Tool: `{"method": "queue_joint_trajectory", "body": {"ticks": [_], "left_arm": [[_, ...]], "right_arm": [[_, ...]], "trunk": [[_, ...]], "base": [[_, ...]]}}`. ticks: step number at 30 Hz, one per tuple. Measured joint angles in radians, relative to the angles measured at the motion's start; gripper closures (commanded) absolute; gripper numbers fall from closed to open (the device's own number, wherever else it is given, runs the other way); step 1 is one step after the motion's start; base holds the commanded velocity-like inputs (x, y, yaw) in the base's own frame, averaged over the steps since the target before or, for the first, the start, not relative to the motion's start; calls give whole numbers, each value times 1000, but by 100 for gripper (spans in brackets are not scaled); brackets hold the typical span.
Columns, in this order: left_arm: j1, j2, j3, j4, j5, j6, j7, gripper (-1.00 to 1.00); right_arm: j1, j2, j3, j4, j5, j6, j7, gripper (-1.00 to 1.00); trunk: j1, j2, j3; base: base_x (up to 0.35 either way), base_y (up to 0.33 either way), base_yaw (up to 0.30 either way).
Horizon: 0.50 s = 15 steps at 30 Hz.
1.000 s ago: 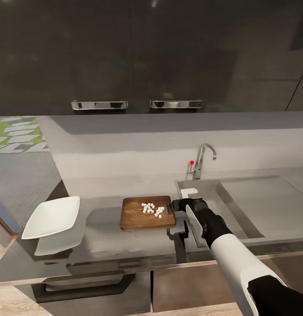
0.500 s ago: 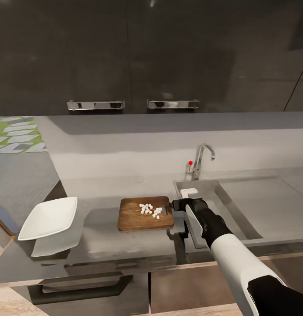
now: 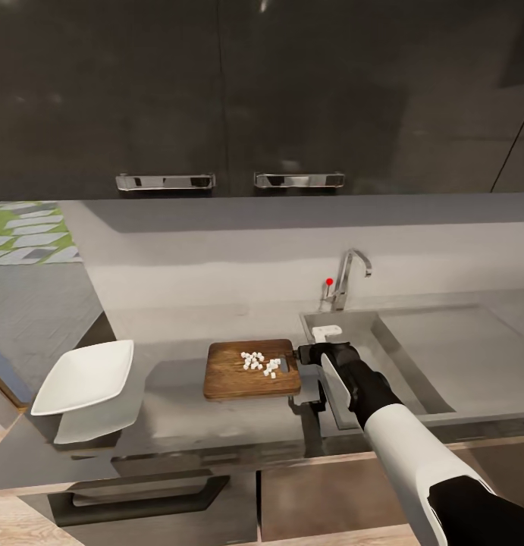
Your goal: In the kitchen, take the Vidalia onion out of the sink, dice it on the chopping board with the paring knife, put the diced onion into the bowl on the countertop, then place both the paring knife and the chopping board into the sink.
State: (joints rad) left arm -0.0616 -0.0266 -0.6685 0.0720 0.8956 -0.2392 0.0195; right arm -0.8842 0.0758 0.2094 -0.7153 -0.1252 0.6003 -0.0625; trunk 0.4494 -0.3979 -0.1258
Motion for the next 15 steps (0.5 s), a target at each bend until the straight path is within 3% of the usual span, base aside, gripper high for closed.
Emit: {"method": "queue_joint_trajectory", "body": {"ticks": [15], "left_arm": [[0, 0, 0, 0, 0, 0, 0, -100]], "right_arm": [[0, 0, 0, 0, 0, 0, 0, -100]], "trunk": [[0, 0, 0]], "base": [[26, 0, 0]]}}
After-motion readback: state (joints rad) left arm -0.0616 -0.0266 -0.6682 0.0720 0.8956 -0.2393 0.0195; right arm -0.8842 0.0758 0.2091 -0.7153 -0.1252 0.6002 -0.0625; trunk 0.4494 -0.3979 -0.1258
